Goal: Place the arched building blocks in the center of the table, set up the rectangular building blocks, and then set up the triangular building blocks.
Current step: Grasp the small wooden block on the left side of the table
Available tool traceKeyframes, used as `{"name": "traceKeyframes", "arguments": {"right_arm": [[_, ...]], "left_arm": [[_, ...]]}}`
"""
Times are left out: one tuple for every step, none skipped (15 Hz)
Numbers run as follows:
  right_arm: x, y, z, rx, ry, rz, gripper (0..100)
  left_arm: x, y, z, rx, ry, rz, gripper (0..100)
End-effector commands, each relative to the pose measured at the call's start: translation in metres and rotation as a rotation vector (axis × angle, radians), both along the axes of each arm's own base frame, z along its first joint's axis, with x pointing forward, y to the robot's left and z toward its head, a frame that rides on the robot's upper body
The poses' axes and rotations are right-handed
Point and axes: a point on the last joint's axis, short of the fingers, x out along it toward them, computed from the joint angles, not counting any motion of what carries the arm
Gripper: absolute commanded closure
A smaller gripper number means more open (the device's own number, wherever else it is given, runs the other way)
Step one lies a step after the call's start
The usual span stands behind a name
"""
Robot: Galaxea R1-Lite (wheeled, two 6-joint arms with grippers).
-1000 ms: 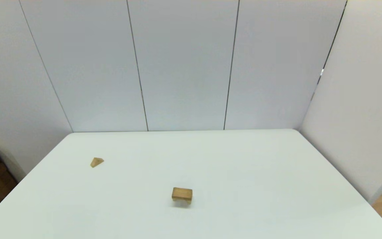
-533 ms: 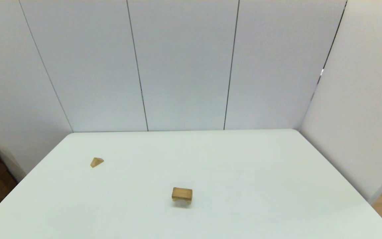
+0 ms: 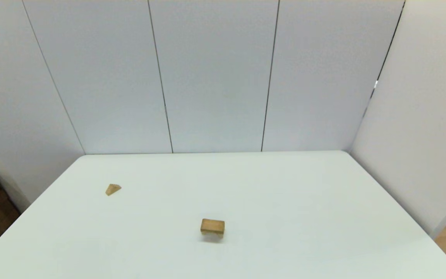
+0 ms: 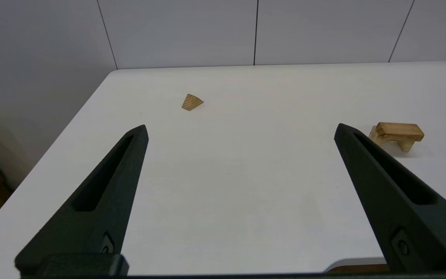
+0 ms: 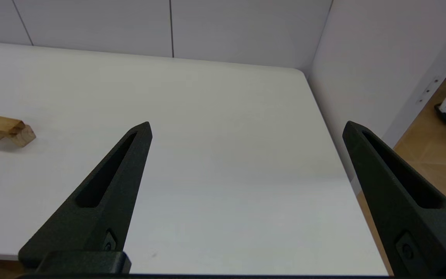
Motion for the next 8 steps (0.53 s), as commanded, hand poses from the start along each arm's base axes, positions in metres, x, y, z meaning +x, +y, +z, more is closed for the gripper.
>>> {"name": "traceKeyframes", "arguments": {"right_arm": [[0.002, 0.000, -0.007, -0.003, -0.005, 0.009, 0], [0.002, 0.000, -0.010, -0.003, -0.006, 0.021, 0], [0.002, 0.000, -0.010, -0.003, -0.005, 0.023, 0], [0.002, 0.000, -0.011, -0.001, -0.002, 0.021, 0], [0.002, 0.000, -0.013, -0.003, 0.001, 0.021, 0], [0.002, 0.000, -0.015, -0.004, 0.003, 0.021, 0], [0.003, 0.000, -0.017, -0.003, -0.009, 0.024, 0], [0.001, 0.000, -0.019, -0.004, -0.022, 0.037, 0]], "left_arm": [[0.000, 0.000, 0.000, -0.001, 0.002, 0.000, 0], [0.000, 0.000, 0.000, -0.001, 0.002, 0.000, 0], [0.000, 0.000, 0.000, -0.001, 0.002, 0.000, 0], [0.000, 0.000, 0.000, -0.001, 0.000, 0.000, 0], [0.000, 0.000, 0.000, -0.001, 0.000, 0.000, 0], [0.000, 0.000, 0.000, -0.001, 0.000, 0.000, 0], [0.000, 0.000, 0.000, -0.001, 0.000, 0.000, 0], [0.000, 0.000, 0.000, -0.001, 0.000, 0.000, 0]]}}
